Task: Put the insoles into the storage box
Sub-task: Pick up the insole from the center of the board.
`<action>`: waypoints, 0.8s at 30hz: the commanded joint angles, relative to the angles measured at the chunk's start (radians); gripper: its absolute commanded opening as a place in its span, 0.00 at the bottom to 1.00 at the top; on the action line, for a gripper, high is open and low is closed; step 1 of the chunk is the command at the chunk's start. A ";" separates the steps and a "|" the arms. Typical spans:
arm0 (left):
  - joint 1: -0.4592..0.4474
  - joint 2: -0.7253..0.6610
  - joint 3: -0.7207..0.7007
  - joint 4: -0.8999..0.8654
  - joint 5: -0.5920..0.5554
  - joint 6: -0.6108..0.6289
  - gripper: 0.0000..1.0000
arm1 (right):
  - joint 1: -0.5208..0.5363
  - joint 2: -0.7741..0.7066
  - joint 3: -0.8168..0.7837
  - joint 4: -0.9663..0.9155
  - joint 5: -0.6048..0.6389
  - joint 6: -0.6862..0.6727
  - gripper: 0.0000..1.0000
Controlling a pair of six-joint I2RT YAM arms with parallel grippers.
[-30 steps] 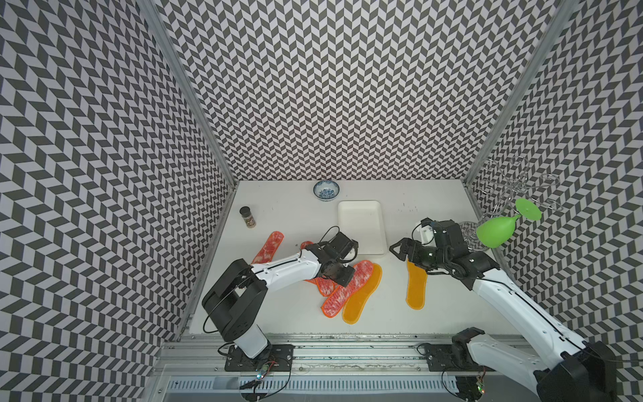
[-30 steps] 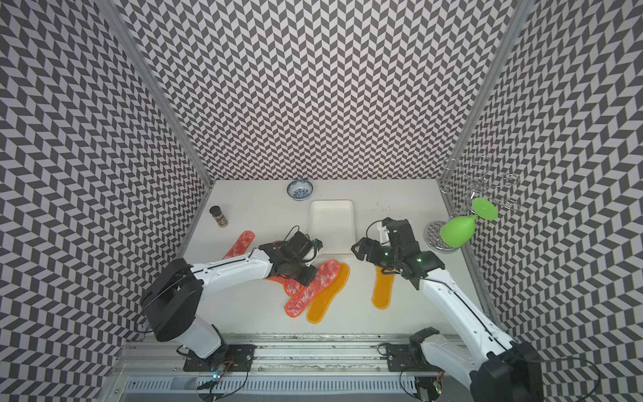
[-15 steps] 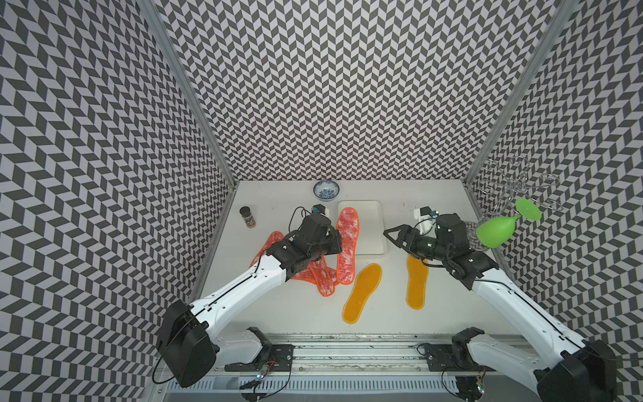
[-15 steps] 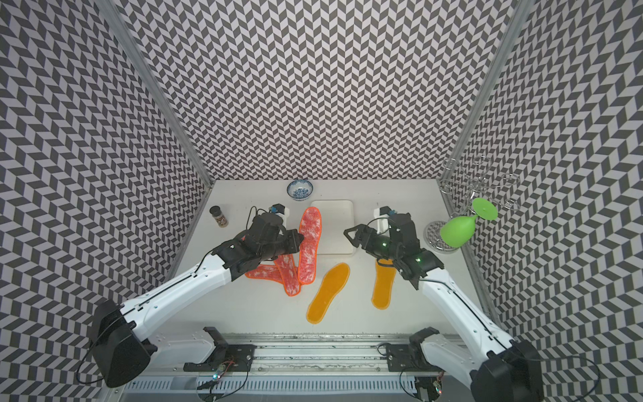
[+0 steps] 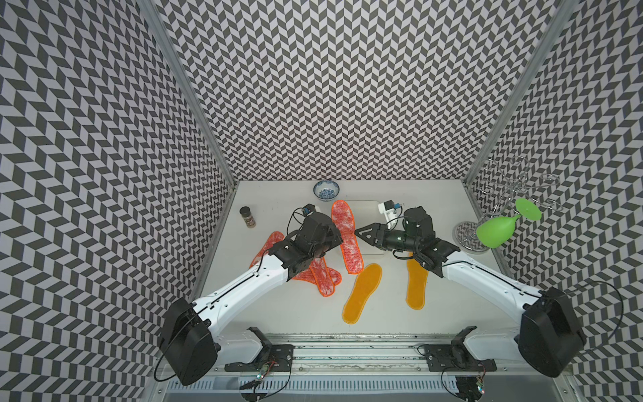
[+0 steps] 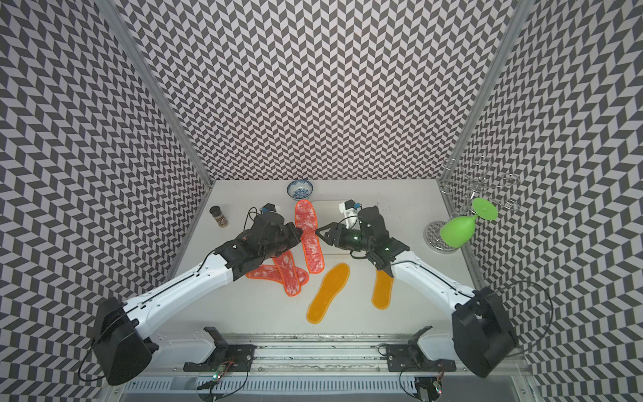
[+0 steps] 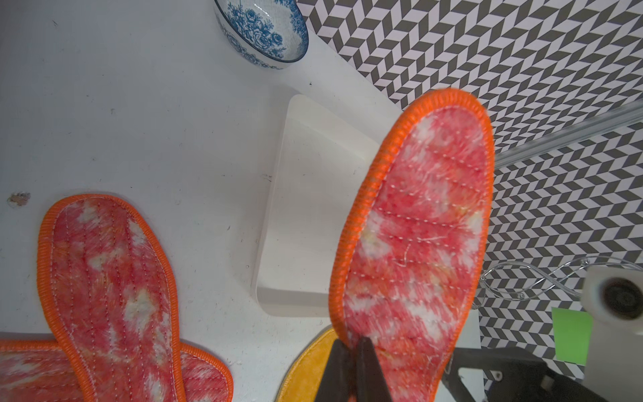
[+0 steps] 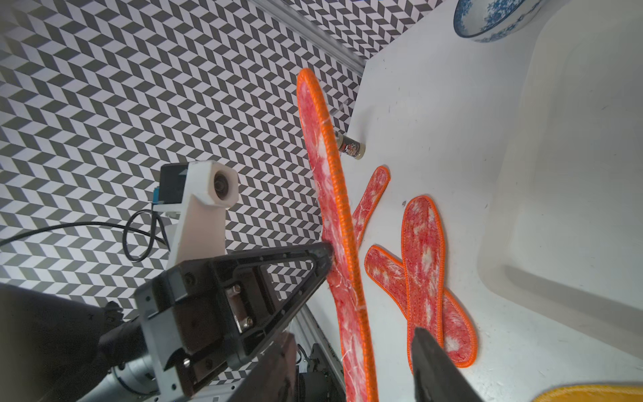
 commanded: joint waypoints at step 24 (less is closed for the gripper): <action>0.075 -0.035 0.063 0.031 0.129 0.239 0.44 | -0.103 0.196 0.075 0.188 -0.179 -0.023 0.00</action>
